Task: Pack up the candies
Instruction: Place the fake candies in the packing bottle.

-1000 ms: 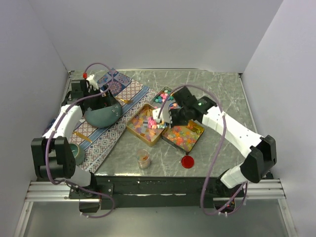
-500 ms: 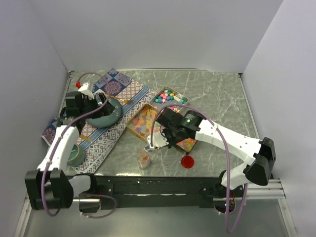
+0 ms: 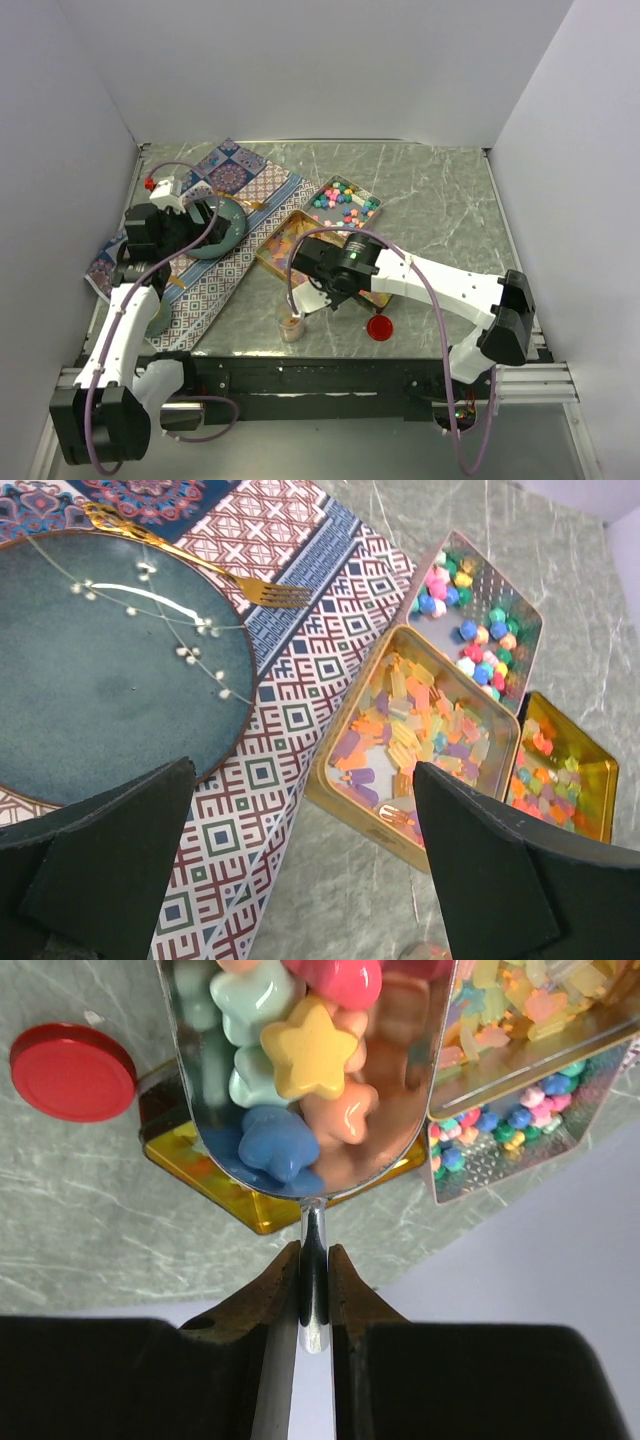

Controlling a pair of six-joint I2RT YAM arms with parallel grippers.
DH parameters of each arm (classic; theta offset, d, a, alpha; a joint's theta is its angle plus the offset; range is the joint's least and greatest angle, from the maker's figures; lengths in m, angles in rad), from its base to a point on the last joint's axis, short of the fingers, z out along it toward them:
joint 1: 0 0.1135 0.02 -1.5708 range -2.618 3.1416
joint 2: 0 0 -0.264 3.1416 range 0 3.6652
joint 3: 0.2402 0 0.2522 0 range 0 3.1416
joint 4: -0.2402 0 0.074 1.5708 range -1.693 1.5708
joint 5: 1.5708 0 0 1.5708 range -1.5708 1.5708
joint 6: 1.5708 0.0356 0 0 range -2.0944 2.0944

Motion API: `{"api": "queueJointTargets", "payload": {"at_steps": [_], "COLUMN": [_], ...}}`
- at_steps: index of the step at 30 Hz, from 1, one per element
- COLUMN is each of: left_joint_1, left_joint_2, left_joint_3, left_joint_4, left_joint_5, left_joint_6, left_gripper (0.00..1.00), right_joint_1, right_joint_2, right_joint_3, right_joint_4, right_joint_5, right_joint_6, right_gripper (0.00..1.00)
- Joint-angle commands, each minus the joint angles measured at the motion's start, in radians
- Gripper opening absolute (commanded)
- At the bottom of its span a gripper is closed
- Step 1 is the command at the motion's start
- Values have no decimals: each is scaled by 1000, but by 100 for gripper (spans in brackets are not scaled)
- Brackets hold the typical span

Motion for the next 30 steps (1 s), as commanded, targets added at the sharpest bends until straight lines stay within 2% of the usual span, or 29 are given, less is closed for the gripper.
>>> {"api": "queueJointTargets", "payload": {"at_steps": [1, 10, 30], "left_joint_1": [38, 52, 50], "left_joint_2": [-34, -74, -105], "left_joint_3": [-19, -49, -58], "left_joint_4": [87, 96, 108], "left_joint_5": [41, 59, 70], "left_joint_6": [-45, -54, -65], "left_gripper": [97, 97, 97], "right_joint_1": [29, 73, 110], "right_joint_2": [22, 99, 84], "right_joint_3": [91, 193, 164], "right_joint_4": [-84, -163, -196], "right_joint_5": [102, 170, 280], "right_joint_6": [-72, -62, -122], "right_gripper": [0, 0, 0]}}
